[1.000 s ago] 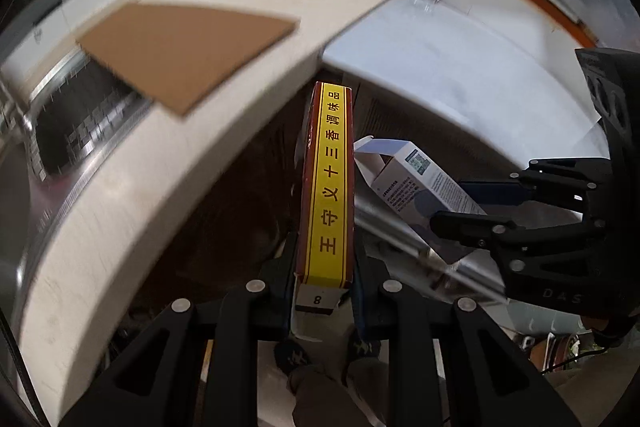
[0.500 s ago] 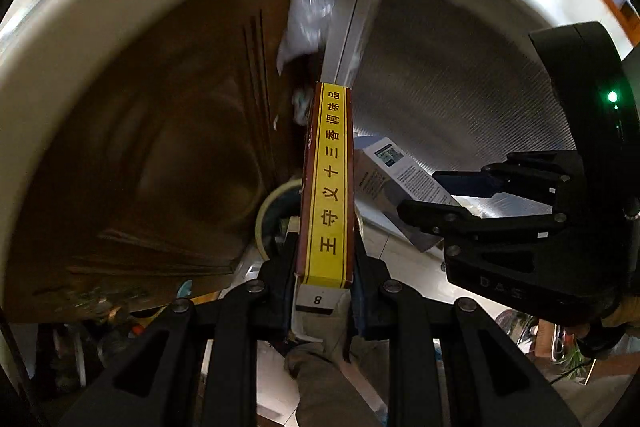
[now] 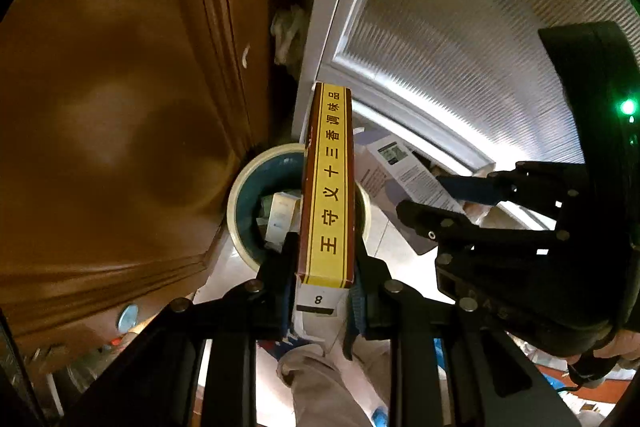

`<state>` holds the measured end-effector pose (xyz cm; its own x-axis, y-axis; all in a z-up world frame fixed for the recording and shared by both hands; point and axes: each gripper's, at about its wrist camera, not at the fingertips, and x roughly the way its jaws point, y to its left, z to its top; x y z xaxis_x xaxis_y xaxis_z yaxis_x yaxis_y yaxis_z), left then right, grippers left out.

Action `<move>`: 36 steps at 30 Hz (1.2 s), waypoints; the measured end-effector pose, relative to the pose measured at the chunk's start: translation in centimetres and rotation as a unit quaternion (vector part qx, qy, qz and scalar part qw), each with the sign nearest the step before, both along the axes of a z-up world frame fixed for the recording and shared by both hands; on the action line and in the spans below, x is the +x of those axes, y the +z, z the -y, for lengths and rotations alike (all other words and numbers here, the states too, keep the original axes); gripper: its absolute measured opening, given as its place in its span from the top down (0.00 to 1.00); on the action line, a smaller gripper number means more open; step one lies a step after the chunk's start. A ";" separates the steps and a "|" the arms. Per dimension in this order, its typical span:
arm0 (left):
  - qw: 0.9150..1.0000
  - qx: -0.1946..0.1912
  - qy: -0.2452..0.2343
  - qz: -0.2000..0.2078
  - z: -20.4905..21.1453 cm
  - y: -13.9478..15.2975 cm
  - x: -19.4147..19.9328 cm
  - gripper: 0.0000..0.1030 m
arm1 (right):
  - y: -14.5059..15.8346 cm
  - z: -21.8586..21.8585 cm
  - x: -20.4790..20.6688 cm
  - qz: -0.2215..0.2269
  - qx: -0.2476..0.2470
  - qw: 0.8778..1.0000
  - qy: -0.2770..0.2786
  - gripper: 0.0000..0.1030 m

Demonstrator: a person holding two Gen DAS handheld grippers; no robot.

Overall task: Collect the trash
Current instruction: 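Carry the yellow box and white box down toward the floor bin, then open both grippers over the bin to drop the two boxes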

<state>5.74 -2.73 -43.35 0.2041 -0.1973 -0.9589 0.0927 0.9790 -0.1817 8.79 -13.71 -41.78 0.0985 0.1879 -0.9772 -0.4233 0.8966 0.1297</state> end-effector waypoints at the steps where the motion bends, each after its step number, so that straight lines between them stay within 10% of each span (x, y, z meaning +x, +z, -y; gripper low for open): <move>1: 1.000 0.003 -0.002 -0.003 -0.1 -0.7 0.3 0.79 | -0.7 0.0 0.3 -0.002 0.000 1.000 -0.004 0.65; 10: 1.000 0.028 -0.007 -0.009 -0.8 -4.3 2.8 0.76 | -4.8 0.0 2.5 -0.013 0.011 1.000 -0.025 0.63; 20: 0.999 0.043 0.008 -0.007 -1.7 -3.6 2.6 0.38 | -6.3 1.1 2.9 -0.015 0.020 0.999 -0.028 0.63; 36: 0.998 0.037 0.037 0.035 -1.2 7.4 -0.9 0.09 | 4.3 1.8 0.4 0.018 0.041 0.999 -0.001 0.63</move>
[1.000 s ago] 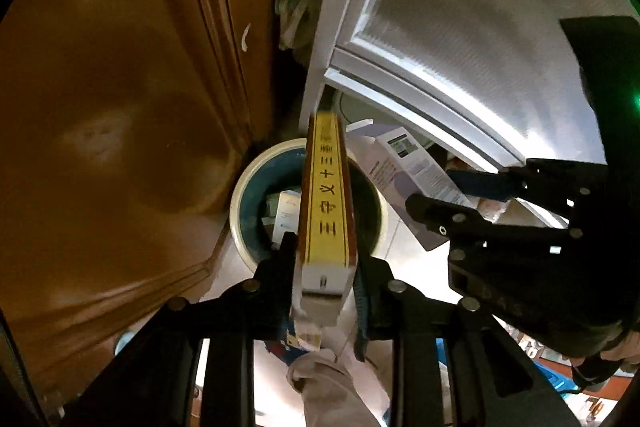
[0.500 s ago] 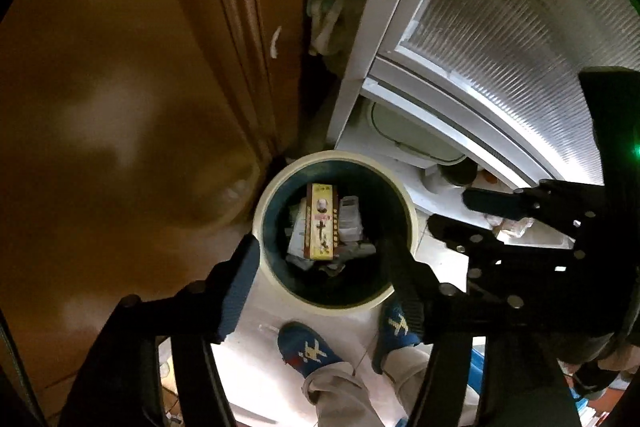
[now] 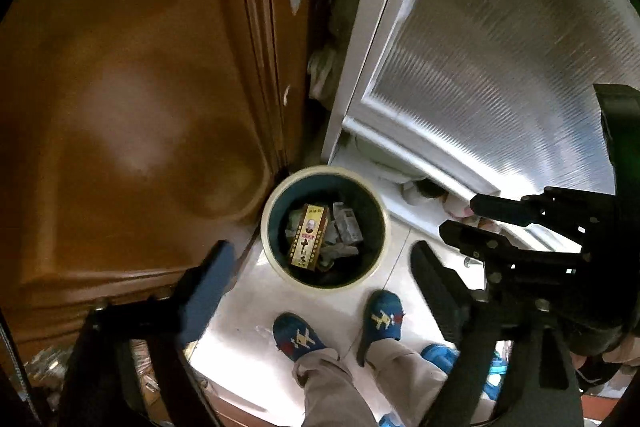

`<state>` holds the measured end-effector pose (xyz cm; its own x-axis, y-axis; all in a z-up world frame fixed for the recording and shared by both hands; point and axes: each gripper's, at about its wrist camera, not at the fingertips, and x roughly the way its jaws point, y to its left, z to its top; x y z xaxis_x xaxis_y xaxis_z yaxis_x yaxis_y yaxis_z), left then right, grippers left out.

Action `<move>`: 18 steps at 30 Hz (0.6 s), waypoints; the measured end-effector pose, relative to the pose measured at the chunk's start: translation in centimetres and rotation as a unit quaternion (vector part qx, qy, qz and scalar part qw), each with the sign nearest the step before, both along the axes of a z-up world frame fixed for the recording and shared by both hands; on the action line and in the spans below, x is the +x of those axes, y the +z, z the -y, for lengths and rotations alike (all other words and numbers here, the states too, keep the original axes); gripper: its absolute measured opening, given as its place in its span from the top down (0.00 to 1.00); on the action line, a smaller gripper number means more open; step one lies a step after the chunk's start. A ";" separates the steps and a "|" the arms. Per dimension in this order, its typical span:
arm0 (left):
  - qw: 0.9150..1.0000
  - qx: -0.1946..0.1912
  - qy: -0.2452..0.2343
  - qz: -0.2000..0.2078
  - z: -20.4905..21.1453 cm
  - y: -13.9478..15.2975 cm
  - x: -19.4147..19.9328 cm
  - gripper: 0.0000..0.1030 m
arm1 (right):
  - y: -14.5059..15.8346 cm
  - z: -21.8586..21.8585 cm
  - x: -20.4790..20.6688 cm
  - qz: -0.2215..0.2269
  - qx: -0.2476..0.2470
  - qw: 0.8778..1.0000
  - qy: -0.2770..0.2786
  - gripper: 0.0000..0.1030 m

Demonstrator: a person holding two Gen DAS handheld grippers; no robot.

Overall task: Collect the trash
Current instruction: 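Open both grippers over the bin to drop the two boxes, then raise both tools back toward the trash on the counter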

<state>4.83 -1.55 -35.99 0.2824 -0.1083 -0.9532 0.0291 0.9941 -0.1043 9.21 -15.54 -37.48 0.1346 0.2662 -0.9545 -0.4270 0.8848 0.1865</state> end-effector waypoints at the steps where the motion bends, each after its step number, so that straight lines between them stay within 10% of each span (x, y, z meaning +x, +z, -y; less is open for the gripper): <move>1: 1.000 -0.001 0.001 0.008 0.1 1.2 -0.3 0.09 | 1.2 0.1 -0.3 0.006 0.004 1.000 0.003 0.63; 18: 0.992 -0.030 0.013 0.119 2.2 21.6 -2.4 0.01 | 22.1 4.3 -3.0 0.158 0.079 0.983 0.048 0.63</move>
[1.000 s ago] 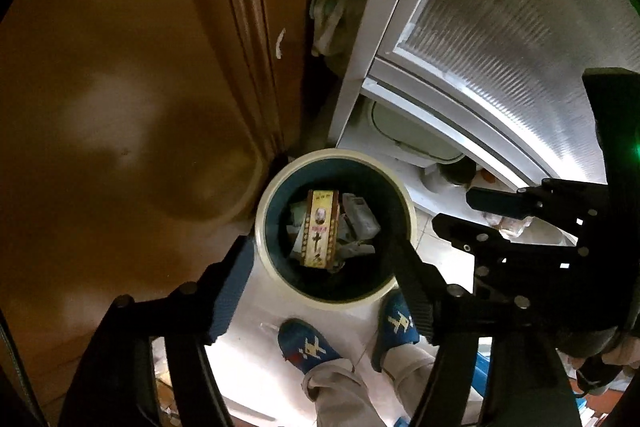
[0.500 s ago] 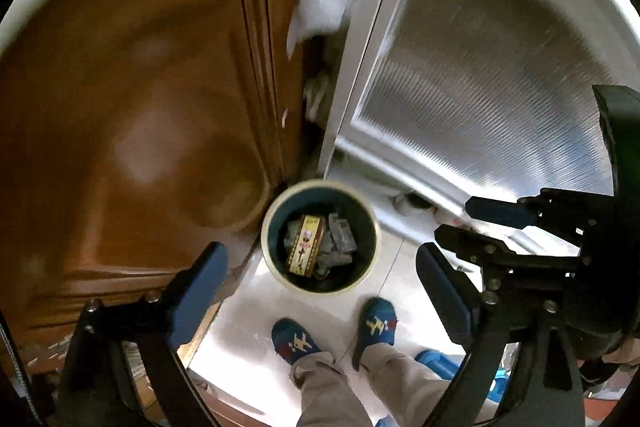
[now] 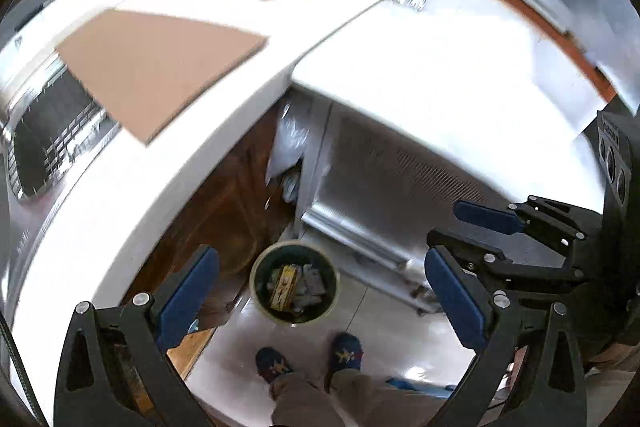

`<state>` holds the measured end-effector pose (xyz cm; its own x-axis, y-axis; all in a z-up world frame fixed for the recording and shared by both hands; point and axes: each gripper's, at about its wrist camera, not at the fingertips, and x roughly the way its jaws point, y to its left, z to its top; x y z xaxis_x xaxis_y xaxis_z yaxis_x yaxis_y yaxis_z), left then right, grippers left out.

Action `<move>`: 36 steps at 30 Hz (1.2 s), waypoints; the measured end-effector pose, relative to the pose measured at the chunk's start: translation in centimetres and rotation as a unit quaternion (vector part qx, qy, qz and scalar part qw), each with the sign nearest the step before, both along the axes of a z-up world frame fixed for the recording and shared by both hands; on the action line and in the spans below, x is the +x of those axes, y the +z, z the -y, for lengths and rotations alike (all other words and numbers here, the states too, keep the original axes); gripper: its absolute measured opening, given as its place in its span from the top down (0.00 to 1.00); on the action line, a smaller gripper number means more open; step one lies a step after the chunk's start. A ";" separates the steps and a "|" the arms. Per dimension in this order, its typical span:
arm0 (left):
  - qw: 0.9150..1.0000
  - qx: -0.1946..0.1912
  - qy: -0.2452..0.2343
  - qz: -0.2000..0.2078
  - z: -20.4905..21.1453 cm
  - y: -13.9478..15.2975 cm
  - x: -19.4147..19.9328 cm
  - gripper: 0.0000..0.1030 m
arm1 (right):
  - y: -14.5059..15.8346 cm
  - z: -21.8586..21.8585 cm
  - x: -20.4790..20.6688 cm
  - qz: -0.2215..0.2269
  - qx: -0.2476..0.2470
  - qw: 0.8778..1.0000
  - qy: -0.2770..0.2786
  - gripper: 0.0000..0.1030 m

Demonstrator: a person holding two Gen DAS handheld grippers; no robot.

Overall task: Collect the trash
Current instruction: 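Raise both tools back toward the trash on the counter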

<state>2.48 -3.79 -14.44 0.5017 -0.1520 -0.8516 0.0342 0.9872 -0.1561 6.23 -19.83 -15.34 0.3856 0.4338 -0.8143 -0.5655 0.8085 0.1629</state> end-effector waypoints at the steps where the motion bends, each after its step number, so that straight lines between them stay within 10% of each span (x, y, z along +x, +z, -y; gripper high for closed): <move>1: 1.000 0.003 -0.002 0.008 0.4 1.0 0.2 0.01 | 0.8 0.3 0.0 0.008 0.004 1.000 -0.002 0.63; 22: 0.990 0.059 -0.056 0.118 6.1 13.9 7.4 0.01 | 12.3 7.5 4.0 0.147 0.067 0.982 -0.102 0.51; 36: 0.985 0.060 -0.111 0.120 6.1 15.2 24.9 0.01 | 13.3 7.6 15.3 0.168 0.012 0.963 -0.210 0.30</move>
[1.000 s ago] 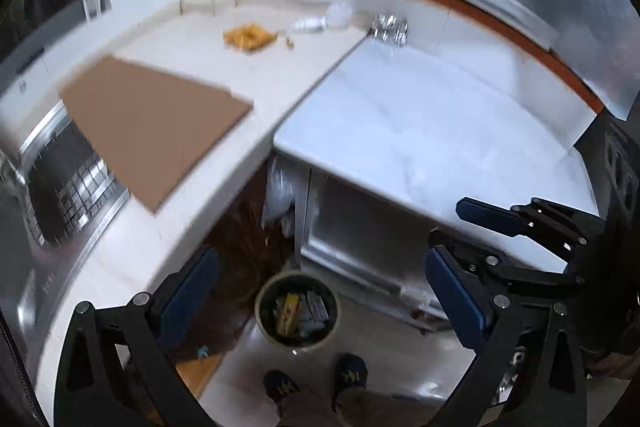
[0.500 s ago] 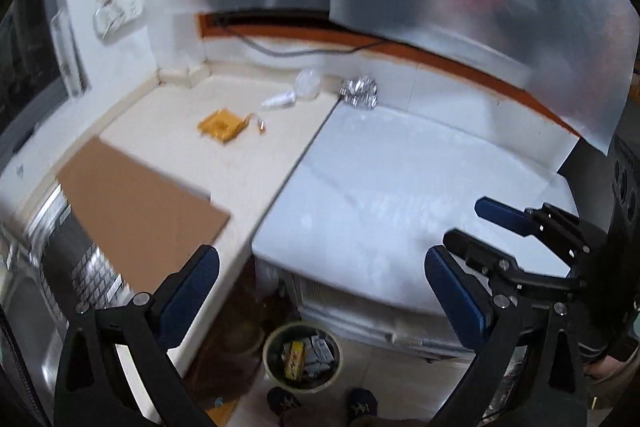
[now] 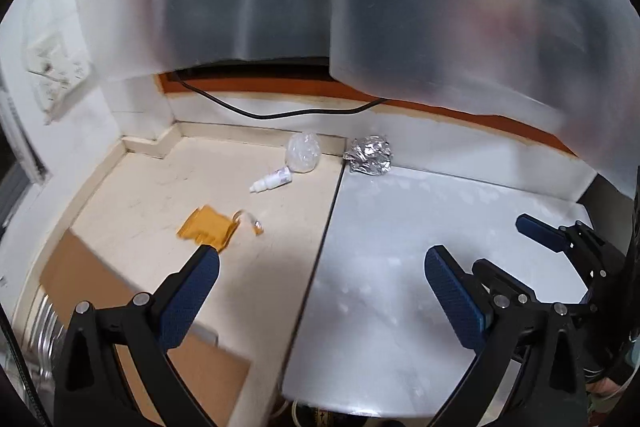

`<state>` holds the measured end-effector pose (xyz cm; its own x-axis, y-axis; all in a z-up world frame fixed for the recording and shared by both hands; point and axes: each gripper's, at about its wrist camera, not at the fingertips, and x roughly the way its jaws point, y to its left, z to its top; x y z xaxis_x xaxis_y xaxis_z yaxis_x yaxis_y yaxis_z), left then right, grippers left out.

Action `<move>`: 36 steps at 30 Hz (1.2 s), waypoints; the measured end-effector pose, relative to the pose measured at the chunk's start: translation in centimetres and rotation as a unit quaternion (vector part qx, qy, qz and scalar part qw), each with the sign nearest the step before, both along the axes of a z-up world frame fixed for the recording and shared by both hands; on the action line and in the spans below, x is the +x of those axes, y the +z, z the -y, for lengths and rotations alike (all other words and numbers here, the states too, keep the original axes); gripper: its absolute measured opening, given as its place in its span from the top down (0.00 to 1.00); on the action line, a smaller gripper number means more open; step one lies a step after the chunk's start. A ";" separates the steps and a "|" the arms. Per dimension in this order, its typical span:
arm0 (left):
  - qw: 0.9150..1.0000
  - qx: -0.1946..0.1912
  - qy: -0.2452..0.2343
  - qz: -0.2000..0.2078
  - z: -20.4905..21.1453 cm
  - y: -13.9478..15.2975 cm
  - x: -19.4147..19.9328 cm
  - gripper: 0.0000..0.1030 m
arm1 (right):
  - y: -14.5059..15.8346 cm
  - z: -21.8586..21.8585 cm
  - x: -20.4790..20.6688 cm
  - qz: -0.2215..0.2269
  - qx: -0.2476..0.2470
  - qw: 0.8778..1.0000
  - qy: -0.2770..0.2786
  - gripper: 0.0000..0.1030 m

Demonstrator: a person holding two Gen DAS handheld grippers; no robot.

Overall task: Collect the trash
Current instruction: 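Raise both tools back toward the trash on the counter, then grasp the foil ball with the right gripper while the left grasps the plastic bag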

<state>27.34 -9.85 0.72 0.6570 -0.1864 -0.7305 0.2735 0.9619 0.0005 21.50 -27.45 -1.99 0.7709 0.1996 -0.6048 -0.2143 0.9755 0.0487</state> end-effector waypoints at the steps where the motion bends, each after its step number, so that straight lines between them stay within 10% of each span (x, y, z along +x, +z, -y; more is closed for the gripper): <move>1: 1.000 -0.003 -0.003 -0.005 -0.1 -0.6 1.4 0.01 | -0.5 0.0 1.5 -0.004 -0.001 1.000 -0.013 0.29; 17: 0.996 -0.061 0.027 -0.066 0.4 -12.5 21.0 0.05 | -8.9 0.5 17.7 -0.026 0.024 0.993 -0.109 0.22; 36: 0.990 -0.080 0.054 -0.102 2.2 -17.9 27.6 0.16 | -11.8 -0.6 25.3 -0.089 -0.003 0.989 -0.116 0.10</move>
